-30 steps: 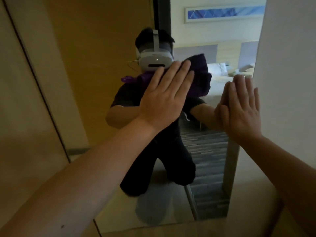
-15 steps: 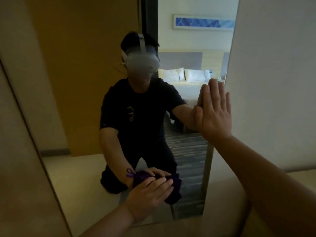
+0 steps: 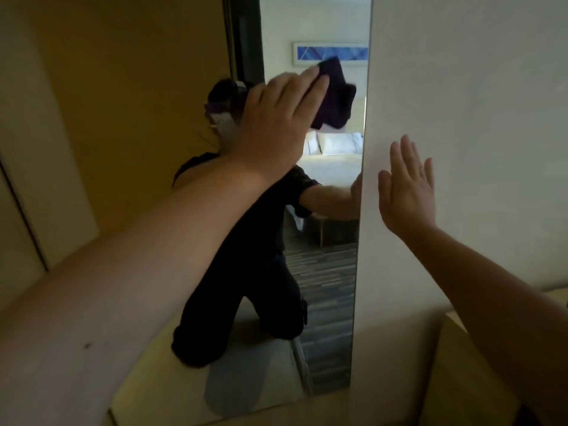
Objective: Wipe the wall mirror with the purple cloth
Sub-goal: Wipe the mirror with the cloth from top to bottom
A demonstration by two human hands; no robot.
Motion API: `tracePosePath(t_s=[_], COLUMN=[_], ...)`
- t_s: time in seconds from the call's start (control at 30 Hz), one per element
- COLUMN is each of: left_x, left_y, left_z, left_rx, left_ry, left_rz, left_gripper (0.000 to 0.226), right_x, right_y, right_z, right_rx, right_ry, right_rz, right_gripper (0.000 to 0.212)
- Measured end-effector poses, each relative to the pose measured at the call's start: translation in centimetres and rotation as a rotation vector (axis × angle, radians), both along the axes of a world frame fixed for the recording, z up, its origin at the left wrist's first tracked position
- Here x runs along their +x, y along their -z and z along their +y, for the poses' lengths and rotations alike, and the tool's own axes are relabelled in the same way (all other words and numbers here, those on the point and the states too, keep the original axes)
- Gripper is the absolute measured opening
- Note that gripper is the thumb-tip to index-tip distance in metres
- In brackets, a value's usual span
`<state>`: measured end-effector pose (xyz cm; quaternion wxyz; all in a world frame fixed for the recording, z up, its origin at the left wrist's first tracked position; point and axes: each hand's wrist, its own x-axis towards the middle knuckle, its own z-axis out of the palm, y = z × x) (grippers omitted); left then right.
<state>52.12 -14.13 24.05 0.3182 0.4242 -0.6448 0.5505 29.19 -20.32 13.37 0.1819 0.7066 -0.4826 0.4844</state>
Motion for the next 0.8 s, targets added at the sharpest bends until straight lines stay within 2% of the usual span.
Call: tracePosePath(t_s=[0.1,0.2,0.27,0.43,0.57,0.67,0.8], left_x=[-1.3,-1.5,-1.4,-0.2,-0.4,-0.8,-0.4], left_y=[-1.7,2.2,7.2,24.3,34.7,36.7,35.5], left_z=[-1.7,-2.3,-1.9,-0.9,-0.1,0.1,1.2], left_rx=[0.043,0.032,0.091,0.256,0.481,0.555,0.632], left_ry=[-0.117,-0.104,-0.061,-0.034,-0.051,-0.039,0.058], left_rz=[-0.014,-0.114,-0.169,-0.355,-0.546,-0.515,-0.455], left_gripper=[0.051,0.049,0.048,0.050,0.047,0.048,0.041], right_x=[-0.5,-0.6,-0.3,0.0,-0.1,-0.7,-0.6], right_y=[-0.2,0.9,1.8,3.2,3.8,3.1,2.5], right_z=[-2.2,-3.9,-4.4,-5.4,-6.0,-5.4,-3.5], right_rx=[0.035,0.033,0.015,-0.041,-0.056,-0.013,0.073], right_ry=[0.011,-0.005,-0.014,-0.052,-0.030,-0.015,-0.044], right_rz=[-0.001,0.029,0.017,-0.049,-0.024,0.014,0.016], right_gripper=[0.061,0.061,0.060,0.058,0.058,0.058,0.058])
